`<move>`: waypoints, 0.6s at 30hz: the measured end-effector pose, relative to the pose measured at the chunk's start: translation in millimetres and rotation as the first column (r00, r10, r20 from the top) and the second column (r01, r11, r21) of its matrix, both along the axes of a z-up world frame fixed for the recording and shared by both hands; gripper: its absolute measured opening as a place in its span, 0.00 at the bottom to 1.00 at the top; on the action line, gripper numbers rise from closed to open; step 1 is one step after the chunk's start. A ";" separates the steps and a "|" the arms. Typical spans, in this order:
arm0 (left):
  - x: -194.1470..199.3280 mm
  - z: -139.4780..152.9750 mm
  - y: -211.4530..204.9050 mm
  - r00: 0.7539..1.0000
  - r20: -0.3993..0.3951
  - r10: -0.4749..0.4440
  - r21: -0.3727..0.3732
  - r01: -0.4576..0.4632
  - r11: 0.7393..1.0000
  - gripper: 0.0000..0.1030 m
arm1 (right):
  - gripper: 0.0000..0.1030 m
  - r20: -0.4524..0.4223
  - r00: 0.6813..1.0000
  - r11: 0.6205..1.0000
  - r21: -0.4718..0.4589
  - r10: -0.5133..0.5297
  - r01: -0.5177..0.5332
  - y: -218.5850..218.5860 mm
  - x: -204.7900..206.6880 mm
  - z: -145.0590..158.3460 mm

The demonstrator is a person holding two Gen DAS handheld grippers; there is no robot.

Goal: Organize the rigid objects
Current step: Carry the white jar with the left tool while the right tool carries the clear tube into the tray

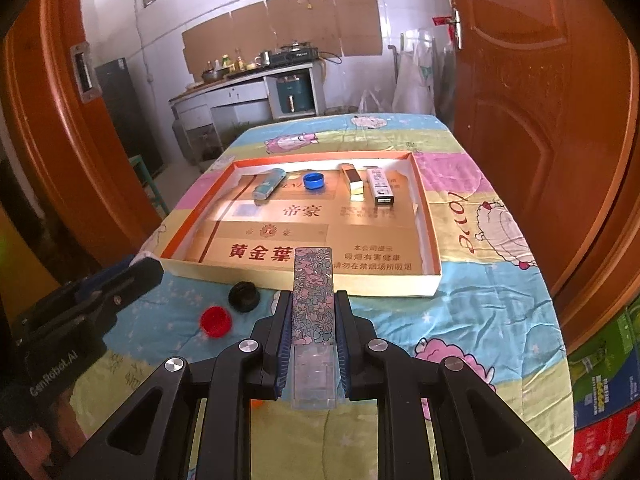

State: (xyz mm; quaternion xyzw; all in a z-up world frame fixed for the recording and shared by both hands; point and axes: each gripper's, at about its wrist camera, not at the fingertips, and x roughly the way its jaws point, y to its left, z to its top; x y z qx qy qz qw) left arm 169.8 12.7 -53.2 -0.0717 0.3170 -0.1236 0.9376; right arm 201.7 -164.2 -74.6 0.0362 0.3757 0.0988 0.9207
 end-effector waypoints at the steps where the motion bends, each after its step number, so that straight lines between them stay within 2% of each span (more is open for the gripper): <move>1: 3.4 0.6 -0.2 1.000 0.000 0.001 0.001 -0.001 1.000 0.30 | 0.19 -0.003 1.000 1.000 0.003 -0.001 0.001 -1.0 2.7 -0.7; 18: 63.8 12.2 1.8 0.999 -0.003 0.049 0.009 -0.049 0.999 0.30 | 0.19 -0.021 0.999 0.999 0.031 -0.026 0.026 -14.5 50.0 5.5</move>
